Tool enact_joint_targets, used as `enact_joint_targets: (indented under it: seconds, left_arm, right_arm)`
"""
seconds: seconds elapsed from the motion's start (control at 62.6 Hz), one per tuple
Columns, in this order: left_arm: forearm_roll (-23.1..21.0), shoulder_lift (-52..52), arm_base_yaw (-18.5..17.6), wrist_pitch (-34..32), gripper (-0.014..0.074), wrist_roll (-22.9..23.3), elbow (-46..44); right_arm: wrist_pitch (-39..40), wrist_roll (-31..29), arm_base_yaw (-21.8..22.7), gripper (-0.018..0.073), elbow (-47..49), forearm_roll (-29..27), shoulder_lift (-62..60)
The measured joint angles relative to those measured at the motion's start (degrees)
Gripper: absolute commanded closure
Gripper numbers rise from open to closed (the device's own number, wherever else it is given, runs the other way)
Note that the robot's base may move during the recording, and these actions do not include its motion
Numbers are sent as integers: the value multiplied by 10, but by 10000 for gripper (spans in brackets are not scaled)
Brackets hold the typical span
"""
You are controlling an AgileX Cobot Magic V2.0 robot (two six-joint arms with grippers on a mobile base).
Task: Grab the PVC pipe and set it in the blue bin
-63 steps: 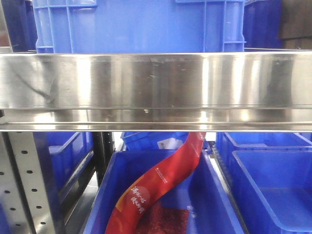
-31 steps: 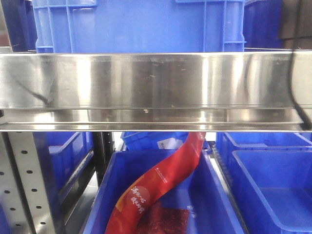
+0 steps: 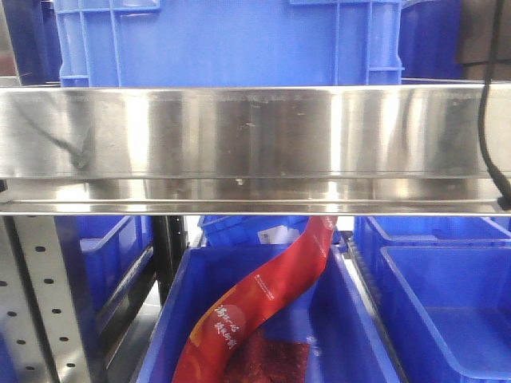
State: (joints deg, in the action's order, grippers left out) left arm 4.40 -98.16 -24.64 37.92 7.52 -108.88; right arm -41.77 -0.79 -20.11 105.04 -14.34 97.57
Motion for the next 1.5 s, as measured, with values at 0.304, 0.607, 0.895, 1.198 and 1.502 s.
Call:
enact_joint_targets:
  seconds: [0.304, 0.607, 0.895, 1.198, 1.502]
  left_arm:
    - [-3, 85, -6, 79, 707, 0, 9]
    - [-15, 235, -43, -43, 707, 0, 202]
    - [-15, 396, -43, -229, 707, 0, 479]
    - [-65, 552, -16, -270, 707, 0, 666]
    - [-69, 610, -15, -292, 707, 0, 684]
  right_arm:
    - [-31, 0, -8, 727, -6, 0, -69]
    - [79, -43, -49, 727, -138, 0, -180]
    - [263, -45, -49, 727, -406, 1, -322]
    - [351, -46, -49, 727, -630, 1, -521]
    - [313, -47, -49, 727, -652, 1, -645]
